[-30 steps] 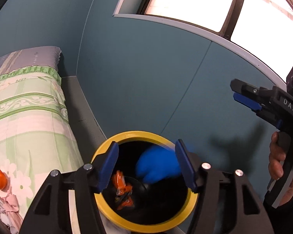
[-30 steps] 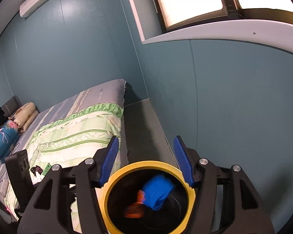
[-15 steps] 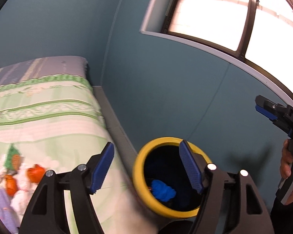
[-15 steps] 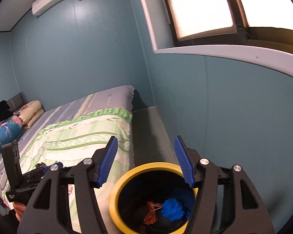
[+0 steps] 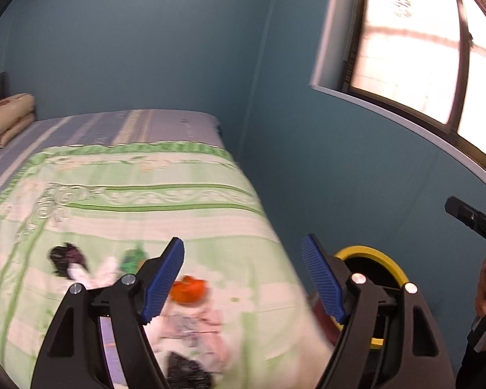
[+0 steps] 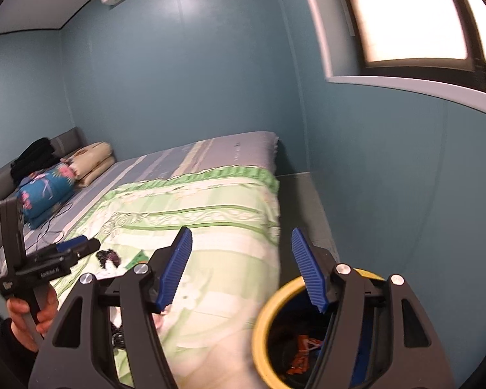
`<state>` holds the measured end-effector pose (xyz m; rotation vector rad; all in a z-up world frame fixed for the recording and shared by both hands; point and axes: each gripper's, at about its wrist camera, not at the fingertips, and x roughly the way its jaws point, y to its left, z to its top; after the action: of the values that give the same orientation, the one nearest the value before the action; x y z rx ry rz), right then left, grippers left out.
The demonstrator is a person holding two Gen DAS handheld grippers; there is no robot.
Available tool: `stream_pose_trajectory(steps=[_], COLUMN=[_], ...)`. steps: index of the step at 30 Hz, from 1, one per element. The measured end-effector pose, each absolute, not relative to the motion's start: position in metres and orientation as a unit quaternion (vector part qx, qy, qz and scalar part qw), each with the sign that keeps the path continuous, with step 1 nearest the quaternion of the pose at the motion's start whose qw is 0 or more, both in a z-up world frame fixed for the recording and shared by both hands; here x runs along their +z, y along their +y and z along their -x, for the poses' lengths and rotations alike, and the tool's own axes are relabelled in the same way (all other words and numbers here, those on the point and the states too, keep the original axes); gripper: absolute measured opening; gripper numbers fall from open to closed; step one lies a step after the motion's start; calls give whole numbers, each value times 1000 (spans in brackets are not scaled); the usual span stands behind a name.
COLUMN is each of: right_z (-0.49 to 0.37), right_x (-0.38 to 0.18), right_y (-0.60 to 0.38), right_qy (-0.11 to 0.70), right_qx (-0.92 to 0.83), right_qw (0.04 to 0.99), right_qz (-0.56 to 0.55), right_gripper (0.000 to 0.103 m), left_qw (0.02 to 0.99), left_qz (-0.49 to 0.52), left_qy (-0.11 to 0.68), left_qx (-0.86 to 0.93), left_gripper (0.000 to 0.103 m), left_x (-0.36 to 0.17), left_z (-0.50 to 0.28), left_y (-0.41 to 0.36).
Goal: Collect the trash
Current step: 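Grasp the black plastic bag with the left tool while the right tool grasps orange peel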
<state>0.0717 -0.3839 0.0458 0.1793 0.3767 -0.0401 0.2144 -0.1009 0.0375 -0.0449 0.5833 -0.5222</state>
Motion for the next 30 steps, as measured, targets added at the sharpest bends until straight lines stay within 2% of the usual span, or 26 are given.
stream_pose_trajectory(steps=[14, 30], right_z=[-150, -272], right_x=[17, -93], right_y=[-280, -199], right_qy=[240, 373], right_qx=[68, 113], right_qw=[966, 921], right_qz=[-61, -12], right_gripper=[61, 60], left_qw=[944, 917], left_qz=[39, 71], left_qy=[294, 388], left_qx=[-147, -58], left_gripper=[77, 79], left_x=[33, -68], left_z=[-252, -346], left_y=[13, 93])
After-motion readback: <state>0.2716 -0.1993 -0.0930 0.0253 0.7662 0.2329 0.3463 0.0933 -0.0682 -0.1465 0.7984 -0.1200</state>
